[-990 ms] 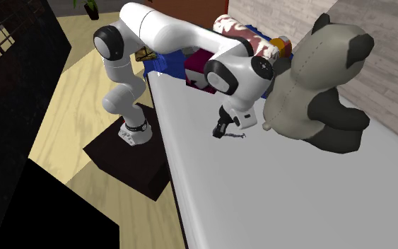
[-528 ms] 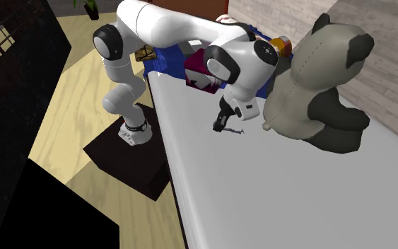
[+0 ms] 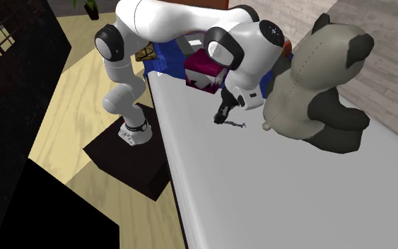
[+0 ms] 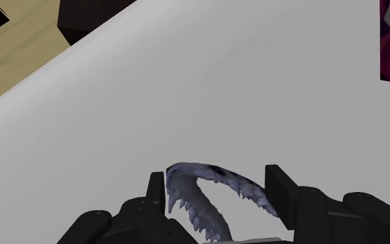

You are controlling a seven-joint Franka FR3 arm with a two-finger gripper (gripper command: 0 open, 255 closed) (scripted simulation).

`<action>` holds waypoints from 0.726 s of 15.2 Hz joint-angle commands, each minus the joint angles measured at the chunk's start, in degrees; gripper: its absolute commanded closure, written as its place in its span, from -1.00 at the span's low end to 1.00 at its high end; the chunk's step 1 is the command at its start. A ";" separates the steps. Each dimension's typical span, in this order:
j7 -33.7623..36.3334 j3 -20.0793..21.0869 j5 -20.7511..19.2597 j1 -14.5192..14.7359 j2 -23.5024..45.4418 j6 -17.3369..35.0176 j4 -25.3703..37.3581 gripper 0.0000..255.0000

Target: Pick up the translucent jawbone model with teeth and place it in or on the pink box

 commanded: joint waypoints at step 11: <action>0.73 -0.15 0.74 -0.60 4.13 -11.23 15.34 1.00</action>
